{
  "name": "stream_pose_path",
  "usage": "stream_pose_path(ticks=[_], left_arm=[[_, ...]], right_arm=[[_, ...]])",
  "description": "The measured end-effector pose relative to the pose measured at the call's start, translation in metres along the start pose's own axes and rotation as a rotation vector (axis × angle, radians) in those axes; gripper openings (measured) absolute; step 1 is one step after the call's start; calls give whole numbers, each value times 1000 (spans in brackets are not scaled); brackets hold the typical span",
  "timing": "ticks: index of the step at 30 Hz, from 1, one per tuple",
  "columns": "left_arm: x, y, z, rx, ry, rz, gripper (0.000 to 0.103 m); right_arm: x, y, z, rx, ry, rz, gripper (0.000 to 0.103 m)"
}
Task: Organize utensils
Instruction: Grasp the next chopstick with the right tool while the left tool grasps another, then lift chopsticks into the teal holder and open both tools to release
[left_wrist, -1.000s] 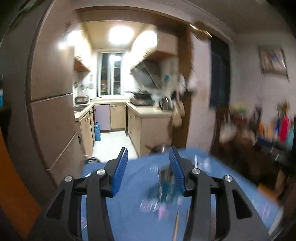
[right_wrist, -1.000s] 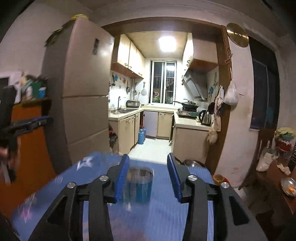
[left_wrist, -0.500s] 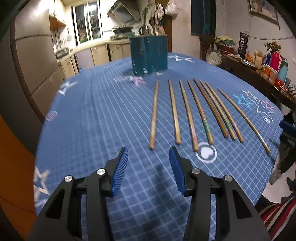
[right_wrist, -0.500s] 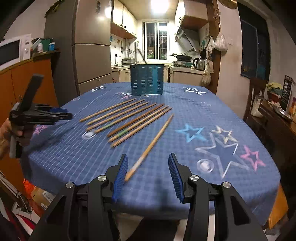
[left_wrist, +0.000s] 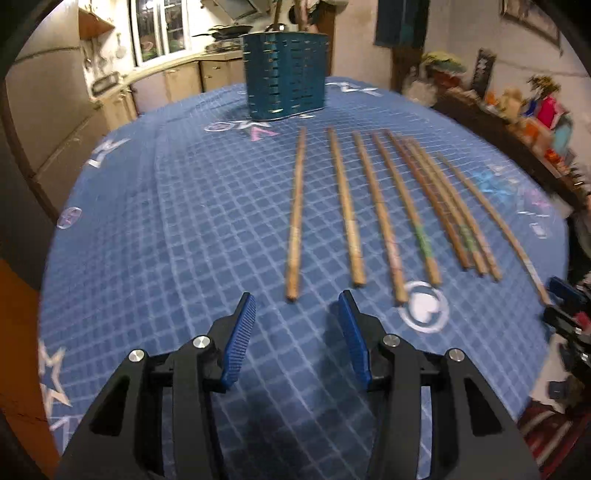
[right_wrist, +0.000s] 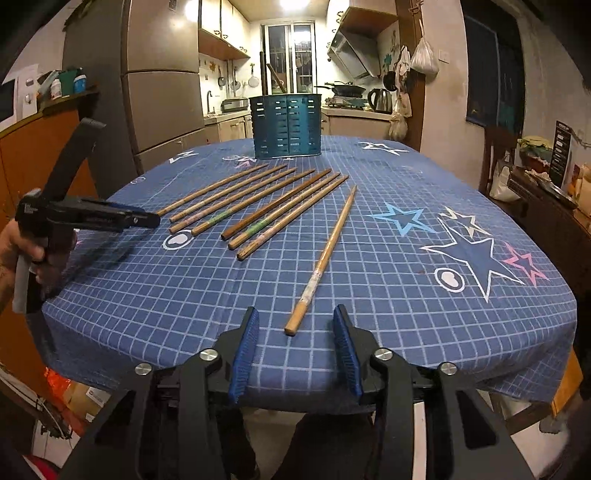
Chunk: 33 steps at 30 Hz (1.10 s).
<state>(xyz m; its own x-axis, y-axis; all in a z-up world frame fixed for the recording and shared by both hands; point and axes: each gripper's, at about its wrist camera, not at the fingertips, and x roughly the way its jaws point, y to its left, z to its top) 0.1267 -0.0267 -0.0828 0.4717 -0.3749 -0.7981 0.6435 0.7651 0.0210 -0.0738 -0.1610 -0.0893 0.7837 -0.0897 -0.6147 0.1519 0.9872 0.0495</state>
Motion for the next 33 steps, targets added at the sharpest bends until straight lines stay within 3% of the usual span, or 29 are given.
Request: stream_pose_path(ticks=[8, 11, 13, 15, 16, 21, 24, 28, 33], left_arm=[[11, -4, 17, -23, 8, 8, 49], [10, -2, 13, -36, 0, 15, 49], [10, -5, 13, -33, -4, 4, 41], [9, -9, 12, -22, -10, -3, 13], [9, -10, 11, -21, -11, -12, 8], [5, -5, 9, -67, -17, -30, 5], [-13, -3, 7, -81, -63, -10, 5], [-58, -1, 12, -105, -187, 66, 5], [-103, 6, 27, -135, -290, 79, 5]], right_arm=[[4, -1, -1, 24, -19, -34, 27], [4, 0, -1, 23, -28, -40, 13], [3, -1, -2, 26, -32, -45, 11], [1, -4, -3, 27, -33, -50, 10], [0, -5, -3, 28, -34, -51, 9], [-10, -12, 2, 6, -61, -54, 8], [-24, -18, 16, -13, -115, -58, 8], [-42, -24, 36, -70, -196, -61, 8], [-58, -30, 68, -139, -294, -76, 8]])
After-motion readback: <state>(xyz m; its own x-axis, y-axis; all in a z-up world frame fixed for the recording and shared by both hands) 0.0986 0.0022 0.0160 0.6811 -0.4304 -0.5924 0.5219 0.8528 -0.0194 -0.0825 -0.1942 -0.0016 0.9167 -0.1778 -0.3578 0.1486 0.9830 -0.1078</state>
